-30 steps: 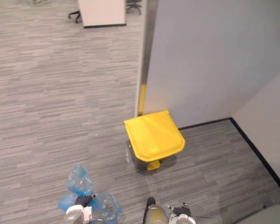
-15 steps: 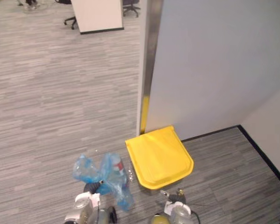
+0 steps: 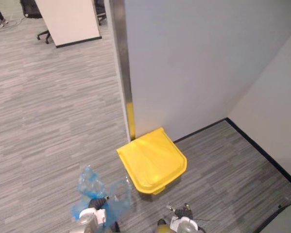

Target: Gather rubbish on tea table into small bin, then transfer packed bag to large trash can.

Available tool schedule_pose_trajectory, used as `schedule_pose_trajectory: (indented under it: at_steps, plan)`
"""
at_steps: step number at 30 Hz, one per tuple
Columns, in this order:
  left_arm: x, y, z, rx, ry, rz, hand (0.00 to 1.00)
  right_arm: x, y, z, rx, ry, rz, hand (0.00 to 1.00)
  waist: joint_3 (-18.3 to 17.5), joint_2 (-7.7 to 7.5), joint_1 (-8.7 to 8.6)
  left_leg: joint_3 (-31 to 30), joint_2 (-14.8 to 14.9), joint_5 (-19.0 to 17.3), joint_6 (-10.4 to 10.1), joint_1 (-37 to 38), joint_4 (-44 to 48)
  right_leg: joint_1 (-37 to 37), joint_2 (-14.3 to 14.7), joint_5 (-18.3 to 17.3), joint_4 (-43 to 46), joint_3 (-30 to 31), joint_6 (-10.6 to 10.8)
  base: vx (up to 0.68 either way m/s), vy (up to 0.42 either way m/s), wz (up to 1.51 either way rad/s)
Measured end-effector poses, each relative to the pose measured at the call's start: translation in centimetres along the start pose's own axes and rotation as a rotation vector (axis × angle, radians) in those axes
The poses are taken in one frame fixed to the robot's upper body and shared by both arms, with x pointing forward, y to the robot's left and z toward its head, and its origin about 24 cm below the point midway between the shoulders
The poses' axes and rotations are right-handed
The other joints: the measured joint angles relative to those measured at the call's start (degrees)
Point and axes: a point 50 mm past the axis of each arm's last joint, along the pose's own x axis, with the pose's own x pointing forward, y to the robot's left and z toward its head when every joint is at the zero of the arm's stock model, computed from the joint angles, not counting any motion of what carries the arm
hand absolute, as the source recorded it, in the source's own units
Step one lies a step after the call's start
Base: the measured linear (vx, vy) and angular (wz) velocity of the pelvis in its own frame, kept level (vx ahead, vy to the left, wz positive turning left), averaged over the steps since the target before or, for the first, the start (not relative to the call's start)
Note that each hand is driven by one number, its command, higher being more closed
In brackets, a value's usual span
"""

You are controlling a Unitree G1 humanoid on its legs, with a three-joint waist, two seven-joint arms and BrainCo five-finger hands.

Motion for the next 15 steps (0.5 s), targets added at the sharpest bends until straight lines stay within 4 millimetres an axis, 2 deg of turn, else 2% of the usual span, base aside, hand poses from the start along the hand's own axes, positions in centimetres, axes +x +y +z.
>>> schedule_pose_trajectory:
  at_steps: [6, 15]
  plan:
    - [-0.22, 0.86, -0.64, 0.009, 0.017, 0.019, 1.0, -0.01, -0.03, -0.09, -0.002, 0.004, -0.001, 0.0, -0.77, -0.31, 0.29, 1.5, -0.47, 0.21, -0.09, 0.0, -1.42, -0.25, -0.09, 2.49, -3.0, 1.6, 0.37, -0.02, 0.014, -0.15]
    - [-0.2, 0.83, -0.9, 0.011, 0.03, 0.019, 1.0, -0.06, -0.13, -0.37, -0.005, 0.015, -0.002, 0.0, -1.11, -0.36, 1.49, 0.53, -1.18, 0.6, 0.38, 0.18, -2.3, 0.32, -0.47, 2.96, -3.73, 0.98, 0.81, 0.03, 0.005, 0.02]
